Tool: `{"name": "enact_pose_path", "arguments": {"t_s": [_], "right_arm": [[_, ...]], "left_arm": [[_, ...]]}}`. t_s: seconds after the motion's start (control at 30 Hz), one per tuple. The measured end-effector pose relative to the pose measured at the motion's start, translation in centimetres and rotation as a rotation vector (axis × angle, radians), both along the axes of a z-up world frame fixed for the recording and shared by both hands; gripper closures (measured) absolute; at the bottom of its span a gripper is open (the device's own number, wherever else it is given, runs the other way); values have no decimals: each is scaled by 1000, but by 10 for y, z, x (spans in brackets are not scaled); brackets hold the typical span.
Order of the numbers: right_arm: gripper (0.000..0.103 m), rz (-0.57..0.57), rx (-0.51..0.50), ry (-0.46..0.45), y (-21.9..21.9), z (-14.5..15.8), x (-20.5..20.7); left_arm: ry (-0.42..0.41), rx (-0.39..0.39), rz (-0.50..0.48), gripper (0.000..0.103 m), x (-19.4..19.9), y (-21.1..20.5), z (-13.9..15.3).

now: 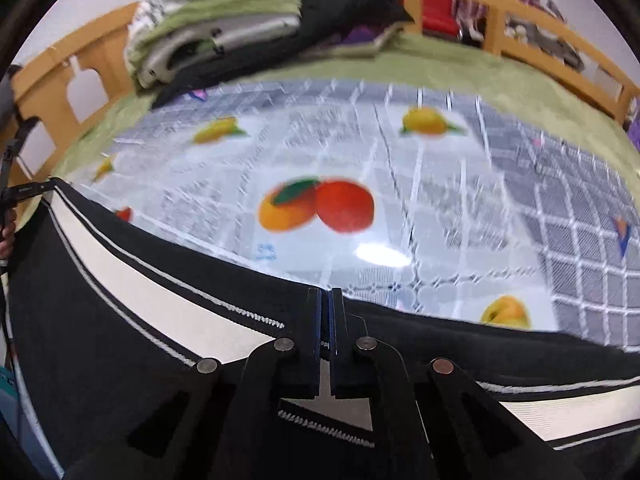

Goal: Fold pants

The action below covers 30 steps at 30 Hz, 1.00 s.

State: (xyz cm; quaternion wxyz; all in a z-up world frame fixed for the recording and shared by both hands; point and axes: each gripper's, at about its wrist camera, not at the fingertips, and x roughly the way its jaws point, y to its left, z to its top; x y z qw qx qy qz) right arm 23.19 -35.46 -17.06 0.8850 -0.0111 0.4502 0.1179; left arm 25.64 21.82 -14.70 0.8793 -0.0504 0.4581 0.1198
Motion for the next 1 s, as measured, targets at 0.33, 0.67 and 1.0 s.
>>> {"name": "enact_pose_path", "arguments": {"t_s": [0.33, 0.67, 1.0], "right_arm": [[92, -67, -82, -1, 12, 6, -7], [29, -114, -131, -105, -48, 37, -42], [34, 13, -200, 50, -102, 6, -6]], "left_arm": [[9, 66, 24, 76, -13, -14, 13], [-6, 27, -36, 46, -44, -26, 34], [-21, -14, -122, 46, -47, -64, 40]]}}
